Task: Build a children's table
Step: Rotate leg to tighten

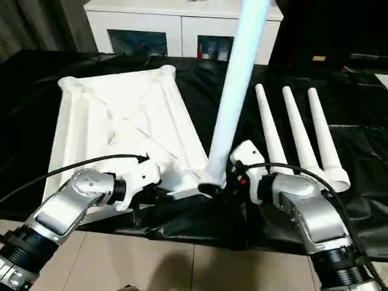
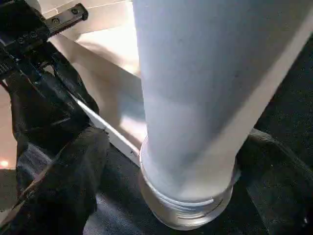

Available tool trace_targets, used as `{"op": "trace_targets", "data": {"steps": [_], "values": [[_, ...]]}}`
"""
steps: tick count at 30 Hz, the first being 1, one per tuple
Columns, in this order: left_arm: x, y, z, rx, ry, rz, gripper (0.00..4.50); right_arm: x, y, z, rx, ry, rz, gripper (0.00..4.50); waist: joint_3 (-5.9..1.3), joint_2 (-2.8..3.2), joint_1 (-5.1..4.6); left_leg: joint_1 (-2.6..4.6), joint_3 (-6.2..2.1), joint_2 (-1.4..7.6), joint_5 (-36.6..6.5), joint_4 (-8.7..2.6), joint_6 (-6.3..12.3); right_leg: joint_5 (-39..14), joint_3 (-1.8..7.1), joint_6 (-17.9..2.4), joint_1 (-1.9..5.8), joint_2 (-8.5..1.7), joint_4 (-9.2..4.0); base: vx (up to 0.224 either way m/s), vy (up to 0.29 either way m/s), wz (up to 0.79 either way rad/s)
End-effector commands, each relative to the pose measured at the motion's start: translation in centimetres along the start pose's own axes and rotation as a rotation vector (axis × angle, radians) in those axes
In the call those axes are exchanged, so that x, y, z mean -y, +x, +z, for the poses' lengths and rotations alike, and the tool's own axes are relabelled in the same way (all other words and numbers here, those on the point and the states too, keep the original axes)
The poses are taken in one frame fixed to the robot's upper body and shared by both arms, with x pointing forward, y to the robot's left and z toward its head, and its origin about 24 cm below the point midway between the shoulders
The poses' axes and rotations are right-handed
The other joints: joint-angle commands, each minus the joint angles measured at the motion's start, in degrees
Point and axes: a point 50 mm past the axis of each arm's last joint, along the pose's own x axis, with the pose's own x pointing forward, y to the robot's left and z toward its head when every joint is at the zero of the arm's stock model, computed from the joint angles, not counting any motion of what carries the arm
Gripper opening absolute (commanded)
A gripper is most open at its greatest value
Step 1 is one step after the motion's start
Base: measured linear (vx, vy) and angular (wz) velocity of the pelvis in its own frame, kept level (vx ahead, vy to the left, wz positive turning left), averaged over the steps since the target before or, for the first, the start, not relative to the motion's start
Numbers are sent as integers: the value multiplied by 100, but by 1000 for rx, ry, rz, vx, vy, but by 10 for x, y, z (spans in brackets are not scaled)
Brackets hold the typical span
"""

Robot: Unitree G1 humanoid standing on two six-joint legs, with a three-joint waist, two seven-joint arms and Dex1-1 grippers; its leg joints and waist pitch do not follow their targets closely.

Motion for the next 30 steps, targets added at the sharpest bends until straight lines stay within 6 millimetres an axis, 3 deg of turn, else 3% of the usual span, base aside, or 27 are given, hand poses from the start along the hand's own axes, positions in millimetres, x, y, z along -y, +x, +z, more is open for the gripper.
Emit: {"op": "trace_targets", "data": {"steps": [1, 3, 8, 9, 15, 22, 24, 26, 28, 30], "values": [[-2, 0, 10, 22, 51, -19, 0, -1, 3, -2, -19, -4, 22, 390, -334, -69, -26, 63, -57, 293, -277, -373, 485, 252, 281, -1544, 333, -351, -324, 0, 0, 0], [-2, 0, 10, 23, 51, -20, 0, 0, 3, -2, -20, -2, 20, 360, -345, -67, -25, 59, -58, 286, -188, -359, 502, 347, 279, -1549, 332, -346, -307, 0, 0, 0], [-1, 0, 9, 24, 48, -23, 0, 0, 5, -4, -20, 13, 22, 333, -362, -71, -8, 50, -58, 280, -24, -332, 602, 539, 276, -1584, 337, -343, -276, 0, 0, 0], [-1, 0, 8, 24, 48, -24, 0, 0, 5, -5, -27, 13, 25, 310, -363, -71, -3, 49, -56, 278, -22, -327, 612, 538, 274, -1590, 338, -345, -275, 0, 0, 0], [0, -1, 6, 13, 45, -35, 0, -2, 6, -12, -61, 14, 37, 265, -358, -63, 11, 55, -59, 283, -126, -328, 568, 338, 271, -1569, 329, -341, -283, 0, 0, 0], [2, -2, 2, -1, 36, -46, 0, -3, 6, -24, -97, 34, 23, 254, -359, -61, 5, 56, -60, 278, -189, -327, 519, 305, 275, -1558, 331, -335, -281, 0, 0, 0], [-1, 4, 3, 21, -25, 4, 0, 5, 15, -34, -106, 117, -113, 253, -348, -59, -3, 48, -55, 271, -233, -330, 511, 274, 274, -1576, 321, -337, -290, 0, 0, 0], [-4, 8, 5, 31, -49, 43, 0, 7, 20, -37, -106, 150, -164, 253, -313, -63, -40, 55, -53, 266, -523, -371, 374, -151, 267, -1547, 312, -332, -347, 0, 0, 0], [-7, 12, 8, 42, -80, 86, 0, 8, 26, -39, -104, 191, -206, 253, -273, -52, -105, 96, -62, 272, -1048, -419, 137, -928, 260, -1435, 296, -334, -419, 0, 0, 0], [-15, 23, 16, 68, -151, 195, 0, 11, 41, -42, -76, 277, -321, 253, -222, -64, -184, 157, -91, 254, -1687, -469, -123, -1920, 262, -1185, 278, -351, -524, 0, 0, 0]]}}
